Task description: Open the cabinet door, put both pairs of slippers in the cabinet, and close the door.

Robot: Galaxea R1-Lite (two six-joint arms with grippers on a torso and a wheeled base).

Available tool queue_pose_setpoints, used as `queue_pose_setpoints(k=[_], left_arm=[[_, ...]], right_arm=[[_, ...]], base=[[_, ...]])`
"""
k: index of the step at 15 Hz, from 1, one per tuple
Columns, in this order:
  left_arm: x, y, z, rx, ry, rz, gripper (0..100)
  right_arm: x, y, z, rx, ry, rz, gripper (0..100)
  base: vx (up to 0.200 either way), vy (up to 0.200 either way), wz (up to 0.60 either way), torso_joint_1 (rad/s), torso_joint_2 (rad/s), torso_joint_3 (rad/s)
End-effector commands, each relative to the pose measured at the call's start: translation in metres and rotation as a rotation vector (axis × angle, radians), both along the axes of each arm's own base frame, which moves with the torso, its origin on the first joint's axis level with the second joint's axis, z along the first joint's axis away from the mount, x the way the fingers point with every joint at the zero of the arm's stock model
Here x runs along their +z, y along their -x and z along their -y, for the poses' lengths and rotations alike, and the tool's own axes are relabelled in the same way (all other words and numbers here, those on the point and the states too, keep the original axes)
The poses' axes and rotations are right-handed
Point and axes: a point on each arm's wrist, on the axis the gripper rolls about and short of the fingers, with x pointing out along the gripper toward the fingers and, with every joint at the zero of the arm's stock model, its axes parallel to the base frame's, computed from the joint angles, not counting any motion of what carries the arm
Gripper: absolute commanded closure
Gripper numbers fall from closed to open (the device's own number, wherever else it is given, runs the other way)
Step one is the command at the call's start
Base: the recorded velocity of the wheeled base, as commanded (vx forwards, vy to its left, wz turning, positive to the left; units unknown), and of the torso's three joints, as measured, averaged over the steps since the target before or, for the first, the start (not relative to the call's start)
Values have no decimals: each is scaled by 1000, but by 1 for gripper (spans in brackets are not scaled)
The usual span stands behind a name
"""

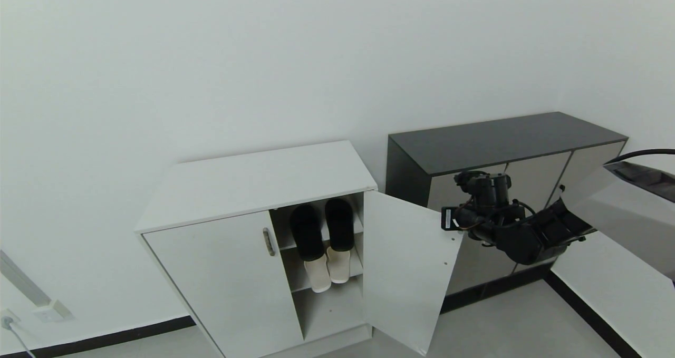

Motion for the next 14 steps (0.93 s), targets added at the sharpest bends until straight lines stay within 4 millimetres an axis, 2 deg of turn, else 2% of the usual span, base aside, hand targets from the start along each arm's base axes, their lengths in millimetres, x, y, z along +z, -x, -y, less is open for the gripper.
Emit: queue_pose_setpoints(k=[1,5,8,14], left_arm=[[0,0,0,0,0,-1,100],[0,0,0,0,0,-1,100],[0,0,0,0,0,-1,100],[0,0,0,0,0,-1,100]], right_arm=[[0,1,-1,2,1,-2,100],[-6,11,-9,23,9,-25,100],[-5,23,-24,57,2,-38,100],[-11,73,-82,219,25,-68,100]], base=[[0,0,0,0,0,0],[0,0,0,0,0,0],[0,0,0,0,0,0],[0,0,0,0,0,0]])
